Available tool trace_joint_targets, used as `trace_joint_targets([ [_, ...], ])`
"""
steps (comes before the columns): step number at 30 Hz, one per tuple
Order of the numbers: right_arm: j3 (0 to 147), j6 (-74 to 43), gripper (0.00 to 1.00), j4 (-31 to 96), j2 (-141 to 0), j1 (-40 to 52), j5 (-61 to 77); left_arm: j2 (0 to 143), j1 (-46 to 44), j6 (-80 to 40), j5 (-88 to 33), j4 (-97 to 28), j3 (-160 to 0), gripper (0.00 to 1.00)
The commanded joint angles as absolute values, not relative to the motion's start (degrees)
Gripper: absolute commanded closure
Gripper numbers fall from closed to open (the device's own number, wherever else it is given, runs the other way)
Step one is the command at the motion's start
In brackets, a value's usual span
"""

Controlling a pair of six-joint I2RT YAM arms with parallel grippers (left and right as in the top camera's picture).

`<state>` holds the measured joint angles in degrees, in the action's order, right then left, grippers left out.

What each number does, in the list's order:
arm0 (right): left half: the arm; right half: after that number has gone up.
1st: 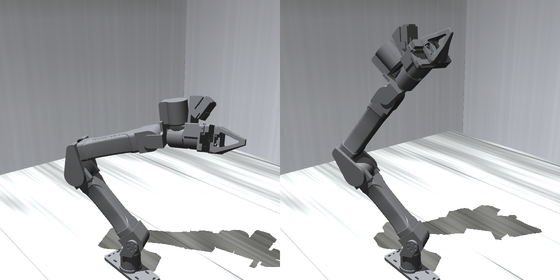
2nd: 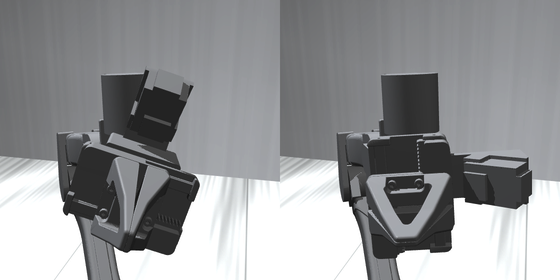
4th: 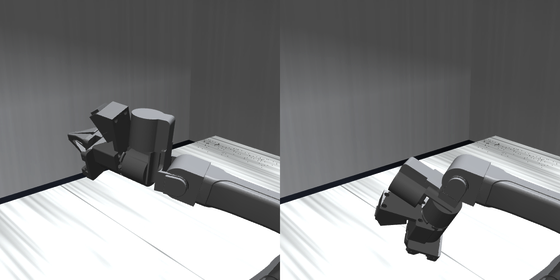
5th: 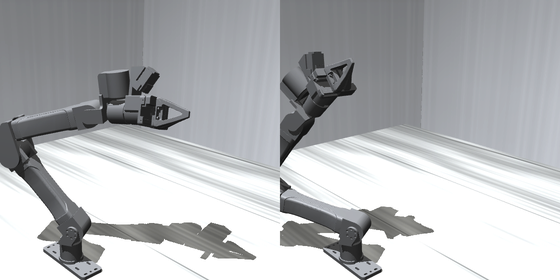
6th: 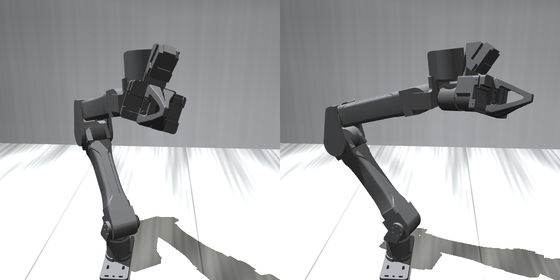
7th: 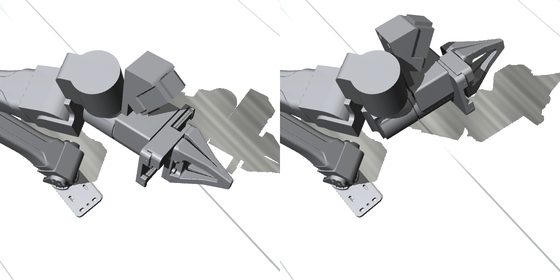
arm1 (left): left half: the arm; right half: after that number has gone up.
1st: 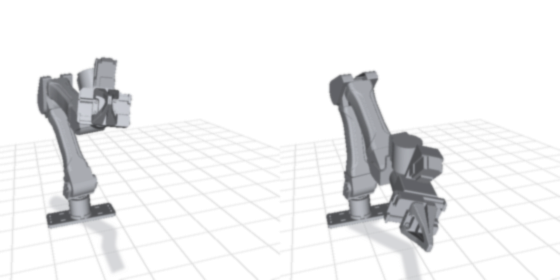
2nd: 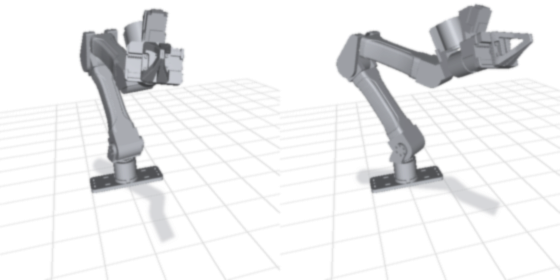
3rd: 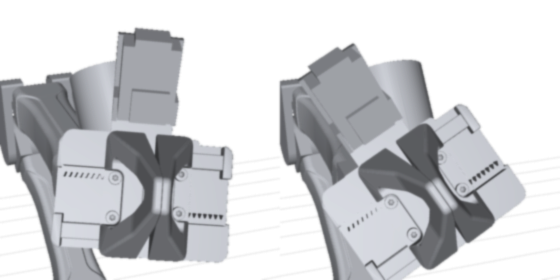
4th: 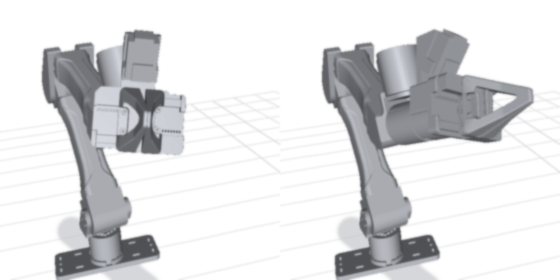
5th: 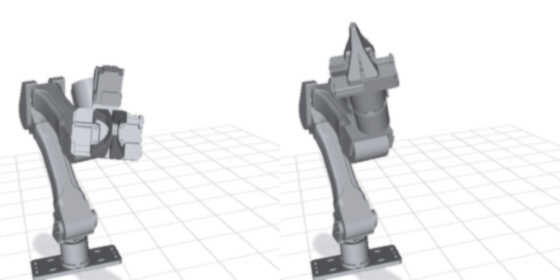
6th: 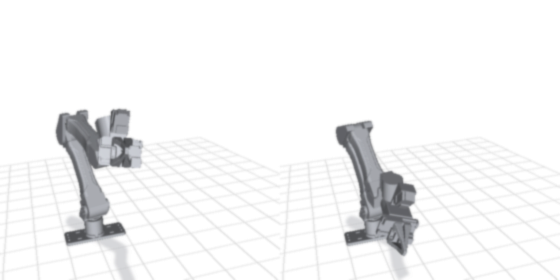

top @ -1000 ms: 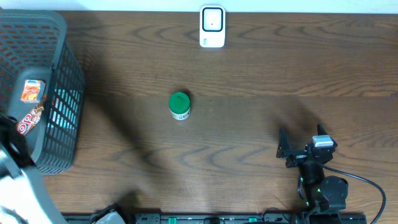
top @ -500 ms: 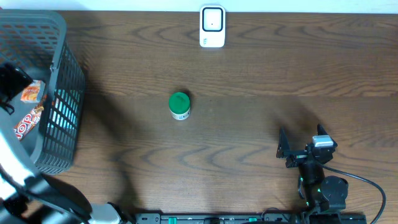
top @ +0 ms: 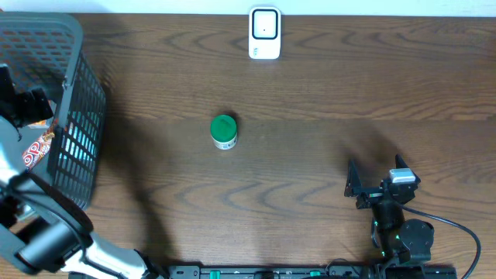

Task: Scan the item barcode
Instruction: 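Return the left gripper into the basket and grasp the Kleenex pack, then lift the orange Kleenex pack, present it to the scanner, set it down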

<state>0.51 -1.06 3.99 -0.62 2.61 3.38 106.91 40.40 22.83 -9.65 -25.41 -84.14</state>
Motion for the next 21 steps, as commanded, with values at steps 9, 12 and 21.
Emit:
trace_joint_targets([
  [9,0.32,-1.85,0.01,4.05,-0.32,2.72,3.29,117.69,40.71,25.91,-9.8,-16.19,-84.36,0.02],
  [12,0.32,-1.85,0.01,4.05,-0.32,2.72,3.29,119.61,40.71,25.89,-11.27,-14.04,-84.36,0.02],
  [21,0.32,-1.85,0.01,4.05,-0.32,2.72,3.29,123.76,40.69,25.21,-11.4,-12.14,-84.36,0.02],
])
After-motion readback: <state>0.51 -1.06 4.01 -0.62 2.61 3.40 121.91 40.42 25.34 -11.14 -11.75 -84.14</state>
